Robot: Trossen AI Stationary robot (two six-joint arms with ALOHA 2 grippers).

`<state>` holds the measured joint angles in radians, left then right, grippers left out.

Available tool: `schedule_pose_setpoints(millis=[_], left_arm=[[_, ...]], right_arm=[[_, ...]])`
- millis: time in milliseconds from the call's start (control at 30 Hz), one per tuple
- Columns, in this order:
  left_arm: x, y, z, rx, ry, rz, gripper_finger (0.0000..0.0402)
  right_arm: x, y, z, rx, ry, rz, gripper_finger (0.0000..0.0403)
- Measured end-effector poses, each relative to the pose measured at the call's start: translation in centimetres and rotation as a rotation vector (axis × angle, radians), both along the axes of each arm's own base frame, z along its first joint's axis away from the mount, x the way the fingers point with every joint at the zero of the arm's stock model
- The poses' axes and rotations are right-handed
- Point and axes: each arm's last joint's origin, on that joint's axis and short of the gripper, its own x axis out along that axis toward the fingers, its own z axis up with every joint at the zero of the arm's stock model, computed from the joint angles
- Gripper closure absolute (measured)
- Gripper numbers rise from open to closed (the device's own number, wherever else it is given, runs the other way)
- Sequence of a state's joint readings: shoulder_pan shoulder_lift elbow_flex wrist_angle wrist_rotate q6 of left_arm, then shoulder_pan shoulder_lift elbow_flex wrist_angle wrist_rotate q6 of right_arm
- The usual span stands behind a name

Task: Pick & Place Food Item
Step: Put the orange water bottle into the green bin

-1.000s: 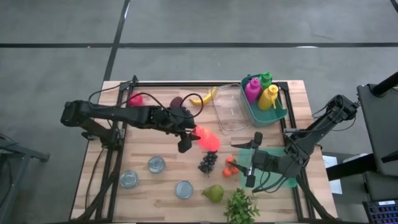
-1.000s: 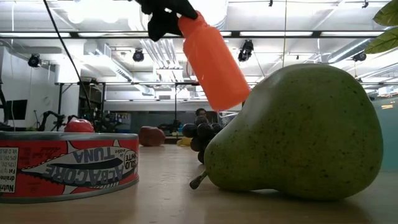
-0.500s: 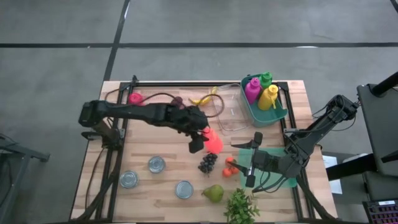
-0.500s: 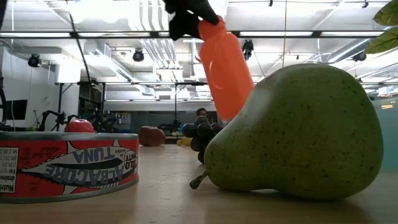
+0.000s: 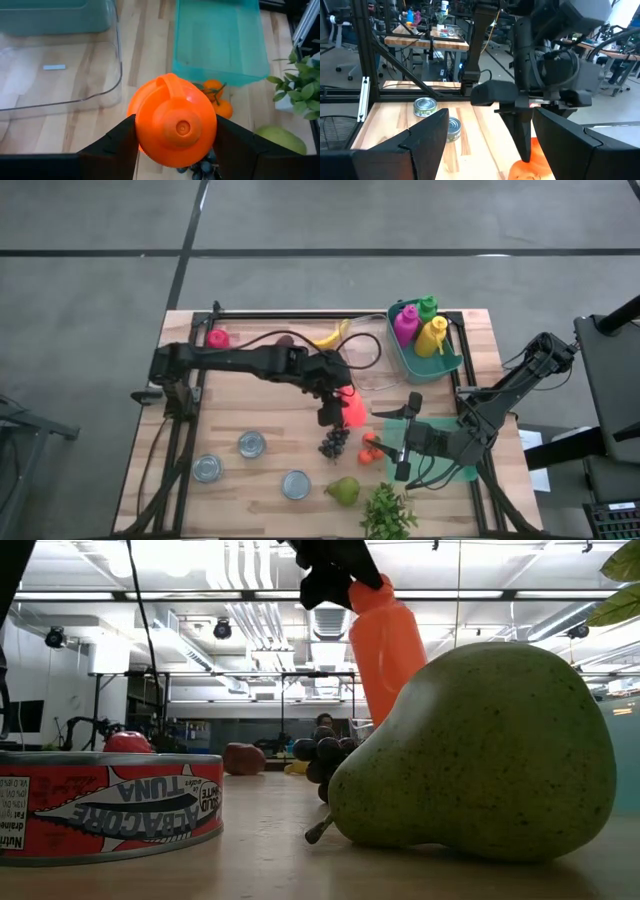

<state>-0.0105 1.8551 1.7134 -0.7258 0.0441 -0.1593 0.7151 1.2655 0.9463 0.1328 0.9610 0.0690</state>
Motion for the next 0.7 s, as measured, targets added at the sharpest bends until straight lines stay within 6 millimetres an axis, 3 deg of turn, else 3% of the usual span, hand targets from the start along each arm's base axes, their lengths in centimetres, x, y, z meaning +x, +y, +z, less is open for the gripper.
schedule_pose_setpoints(millis=[433, 700], left_arm=[[-0.2, 0.1, -1.1, 0.045, 0.035, -0.003, 0.0185], [-1.3, 1.9, -0.7, 0.093, 0.094, 0.070, 0.0184]], right_arm=[[0.0, 0.0, 0.0, -0.001, 0.001, 0.000, 0.0117], [0.0, 0.0, 0.0, -0.001, 0.001, 0.000, 0.0117]])
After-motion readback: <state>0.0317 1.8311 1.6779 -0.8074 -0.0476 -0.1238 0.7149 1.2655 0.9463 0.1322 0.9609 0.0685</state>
